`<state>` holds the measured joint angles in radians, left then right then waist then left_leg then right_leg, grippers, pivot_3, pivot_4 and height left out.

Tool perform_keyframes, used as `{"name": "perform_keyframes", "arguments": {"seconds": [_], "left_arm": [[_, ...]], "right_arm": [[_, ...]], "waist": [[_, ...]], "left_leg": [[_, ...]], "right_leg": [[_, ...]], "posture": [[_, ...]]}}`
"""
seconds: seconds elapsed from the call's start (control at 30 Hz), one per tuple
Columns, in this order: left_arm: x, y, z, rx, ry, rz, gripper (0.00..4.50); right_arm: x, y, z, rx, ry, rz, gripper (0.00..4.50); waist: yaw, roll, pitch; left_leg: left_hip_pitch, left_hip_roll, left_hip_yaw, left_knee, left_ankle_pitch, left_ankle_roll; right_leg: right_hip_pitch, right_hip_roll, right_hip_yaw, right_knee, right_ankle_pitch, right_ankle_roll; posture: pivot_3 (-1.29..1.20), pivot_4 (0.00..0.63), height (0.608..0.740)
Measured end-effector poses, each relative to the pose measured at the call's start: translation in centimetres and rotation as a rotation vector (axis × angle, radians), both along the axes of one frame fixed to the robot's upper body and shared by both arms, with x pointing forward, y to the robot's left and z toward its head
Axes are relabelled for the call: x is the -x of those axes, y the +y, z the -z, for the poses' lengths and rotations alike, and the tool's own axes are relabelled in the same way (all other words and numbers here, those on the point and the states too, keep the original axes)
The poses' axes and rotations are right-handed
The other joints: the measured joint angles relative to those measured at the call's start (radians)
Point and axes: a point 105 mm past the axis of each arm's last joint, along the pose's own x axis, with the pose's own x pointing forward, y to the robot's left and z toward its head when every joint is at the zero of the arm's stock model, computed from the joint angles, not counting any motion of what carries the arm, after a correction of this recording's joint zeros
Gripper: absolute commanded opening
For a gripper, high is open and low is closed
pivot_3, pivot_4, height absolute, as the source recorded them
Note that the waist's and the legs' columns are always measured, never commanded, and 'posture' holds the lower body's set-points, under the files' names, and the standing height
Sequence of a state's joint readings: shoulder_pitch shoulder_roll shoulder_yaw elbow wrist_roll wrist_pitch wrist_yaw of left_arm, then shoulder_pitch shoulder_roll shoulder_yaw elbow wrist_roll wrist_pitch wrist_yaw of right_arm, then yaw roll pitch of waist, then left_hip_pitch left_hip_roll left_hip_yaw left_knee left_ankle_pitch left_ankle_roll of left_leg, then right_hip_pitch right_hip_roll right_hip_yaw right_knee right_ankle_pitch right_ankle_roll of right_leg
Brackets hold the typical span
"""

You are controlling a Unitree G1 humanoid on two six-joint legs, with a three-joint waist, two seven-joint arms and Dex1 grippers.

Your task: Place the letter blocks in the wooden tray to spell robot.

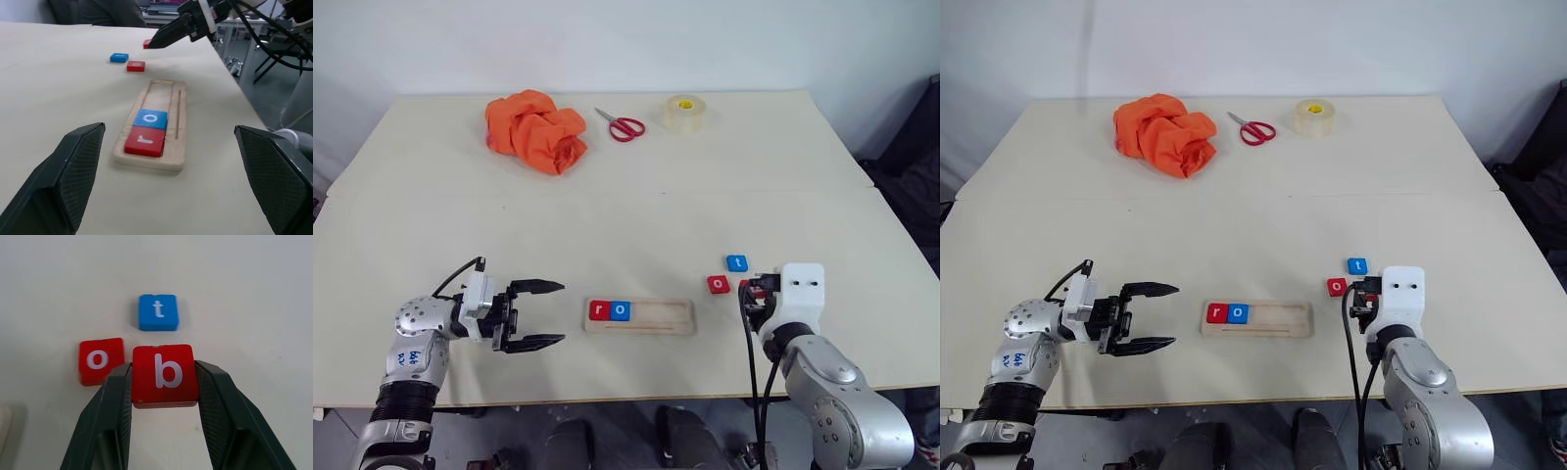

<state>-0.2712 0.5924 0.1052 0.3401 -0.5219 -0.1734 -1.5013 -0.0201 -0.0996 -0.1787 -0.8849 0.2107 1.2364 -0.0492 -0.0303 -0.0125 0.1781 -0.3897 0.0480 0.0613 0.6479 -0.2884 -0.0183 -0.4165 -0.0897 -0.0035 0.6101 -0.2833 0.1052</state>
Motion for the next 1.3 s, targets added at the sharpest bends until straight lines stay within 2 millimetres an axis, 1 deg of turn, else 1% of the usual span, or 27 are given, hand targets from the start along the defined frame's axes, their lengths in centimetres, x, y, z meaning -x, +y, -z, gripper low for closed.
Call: {"name": "perform_keyframes", "arguments": {"seconds": [0.13, 0.2, 0.23, 0.27, 0.43, 0.53, 0.63, 0.7, 0.83, 0.9, 0.97, 1.07, 1.17, 1.2, 1.3], "left_arm": [[-0.2, 0.2, 0.3, 0.001, 0.009, -0.009, 4.50], [-0.4, 0.1, 0.0, -0.001, -0.008, -0.005, 4.50], [-0.5, 0.0, -0.1, -0.001, -0.016, -0.003, 4.50], [-0.5, 0.0, -0.3, -0.002, -0.023, -0.002, 4.50], [-0.6, 0.0, -0.2, -0.002, -0.022, -0.004, 4.50], [-0.8, 0.1, 0.0, -0.001, -0.016, -0.008, 4.50], [-0.9, -0.1, -0.2, -0.001, -0.027, -0.002, 4.50], [-1.1, -0.3, -0.4, -0.002, -0.038, 0.003, 4.50], [-1.3, -0.5, -0.3, 0.004, -0.038, 0.004, 4.50], [-1.3, -0.8, -0.1, 0.011, -0.034, 0.011, 4.50], [-1.3, -0.9, 0.0, 0.009, -0.033, 0.016, 4.50], [-1.2, -1.0, 0.1, 0.009, -0.034, 0.019, 4.50], [-1.0, -1.0, 0.3, 0.009, -0.031, 0.018, 4.50], [-0.7, -1.0, 0.4, 0.007, -0.029, 0.020, 4.50], [-0.3, -1.1, 0.7, 0.004, -0.025, 0.024, 4.50]], "right_arm": [[0.3, 0.1, 0.6, -0.017, 0.040, 0.001, 1.47], [0.4, 0.2, 0.9, -0.027, 0.054, 0.002, 2.22], [0.4, 0.3, 1.0, -0.033, 0.059, 0.002, 2.45], [0.5, 0.4, 1.0, -0.037, 0.064, -0.001, 2.92], [0.6, 0.4, 1.0, -0.038, 0.066, -0.006, 4.45], [0.4, 0.0, 0.4, 0.026, 0.049, -0.071, 4.48], [0.5, 0.0, -0.6, 0.177, 0.033, -0.252, 4.48], [0.9, -0.1, -0.6, 0.274, 0.063, -0.419, 4.48], [0.7, -0.9, -0.4, 0.371, 0.123, -0.650, 4.48], [0.3, -1.7, -0.1, 0.400, 0.160, -0.726, 4.48], [-0.3, -2.2, 0.0, 0.428, 0.184, -0.801, 4.48], [-1.7, -3.0, 0.1, 0.464, 0.206, -0.884, 4.48], [-2.2, -3.3, 0.9, 0.466, 0.235, -0.954, 4.48], [-2.4, -3.2, 0.9, 0.472, 0.234, -0.981, 4.48], [-2.7, -3.2, 0.9, 0.472, 0.234, -1.029, 3.93]], "waist": [[0.001, 0.000, 0.000], [0.001, 0.000, 0.000], [0.001, 0.000, 0.000], [0.001, 0.000, 0.000], [0.000, 0.000, 0.000], [0.001, 0.000, 0.000], [0.002, -0.001, 0.000], [0.003, -0.001, 0.000], [0.002, -0.003, 0.001], [0.002, -0.004, 0.001], [0.001, -0.005, 0.002], [0.003, -0.005, 0.002], [0.004, -0.005, 0.002], [0.004, -0.005, 0.002], [0.004, -0.006, 0.002]], "left_leg": [[0.000, 0.000, 0.000, 0.000, 0.000, 0.000], [0.000, 0.000, 0.000, 0.000, 0.000, 0.000], [0.000, 0.000, 0.000, 0.000, 0.000, 0.000], [0.000, 0.000, 0.000, 0.000, 0.000, 0.000], [0.000, 0.000, 0.000, -0.001, 0.000, 0.000], [-0.001, 0.000, 0.000, 0.000, 0.000, 0.000], [-0.001, -0.001, 0.000, 0.000, 0.000, 0.000], [-0.001, -0.001, 0.000, -0.001, -0.001, 0.000], [-0.001, 0.000, -0.001, 0.000, -0.001, 0.000], [0.000, 0.000, 0.000, 0.000, -0.001, 0.000], [0.000, 0.000, 0.000, 0.000, -0.001, 0.000], [0.000, 0.001, 0.000, 0.000, -0.001, 0.000], [-0.001, 0.002, 0.000, 0.000, -0.001, 0.000], [0.000, 0.002, 0.000, 0.000, -0.002, -0.001], [-0.001, 0.002, 0.000, 0.001, -0.002, -0.001]], "right_leg": [[0.000, 0.000, 0.000, -0.001, 0.000, 0.000], [0.000, 0.000, 0.000, -0.001, 0.000, 0.000], [0.000, 0.000, 0.000, -0.001, 0.000, 0.000], [0.000, 0.000, 0.000, -0.001, 0.000, 0.000], [0.000, 0.000, 0.000, -0.001, 0.000, 0.000], [0.000, 0.001, 0.000, -0.002, 0.000, 0.000], [0.001, 0.000, 0.000, -0.003, 0.000, 0.000], [0.002, 0.001, -0.001, -0.006, 0.000, 0.000], [0.003, 0.002, -0.001, -0.007, 0.001, 0.002], [0.003, 0.002, -0.001, -0.008, 0.002, 0.003], [0.003, 0.003, 0.000, -0.008, 0.002, 0.004], [0.003, 0.003, 0.000, -0.008, 0.002, 0.004], [0.003, 0.004, 0.000, -0.008, 0.002, 0.003], [0.003, 0.004, 0.000, -0.008, 0.002, 0.003], [0.003, 0.003, 0.000, -0.008, 0.002, 0.003]], "posture": [[0.00, 0.150, 0.740], [0.00, 0.150, 0.740], [0.00, 0.150, 0.740], [0.00, 0.150, 0.740], [0.00, 0.150, 0.740], [0.00, 0.150, 0.740], [0.00, 0.150, 0.740], [0.00, 0.150, 0.740], [0.00, 0.150, 0.740], [0.00, 0.150, 0.740], [0.00, 0.150, 0.740], [0.00, 0.150, 0.740], [0.00, 0.150, 0.740], [0.00, 0.150, 0.740], [0.00, 0.150, 0.740]]}}
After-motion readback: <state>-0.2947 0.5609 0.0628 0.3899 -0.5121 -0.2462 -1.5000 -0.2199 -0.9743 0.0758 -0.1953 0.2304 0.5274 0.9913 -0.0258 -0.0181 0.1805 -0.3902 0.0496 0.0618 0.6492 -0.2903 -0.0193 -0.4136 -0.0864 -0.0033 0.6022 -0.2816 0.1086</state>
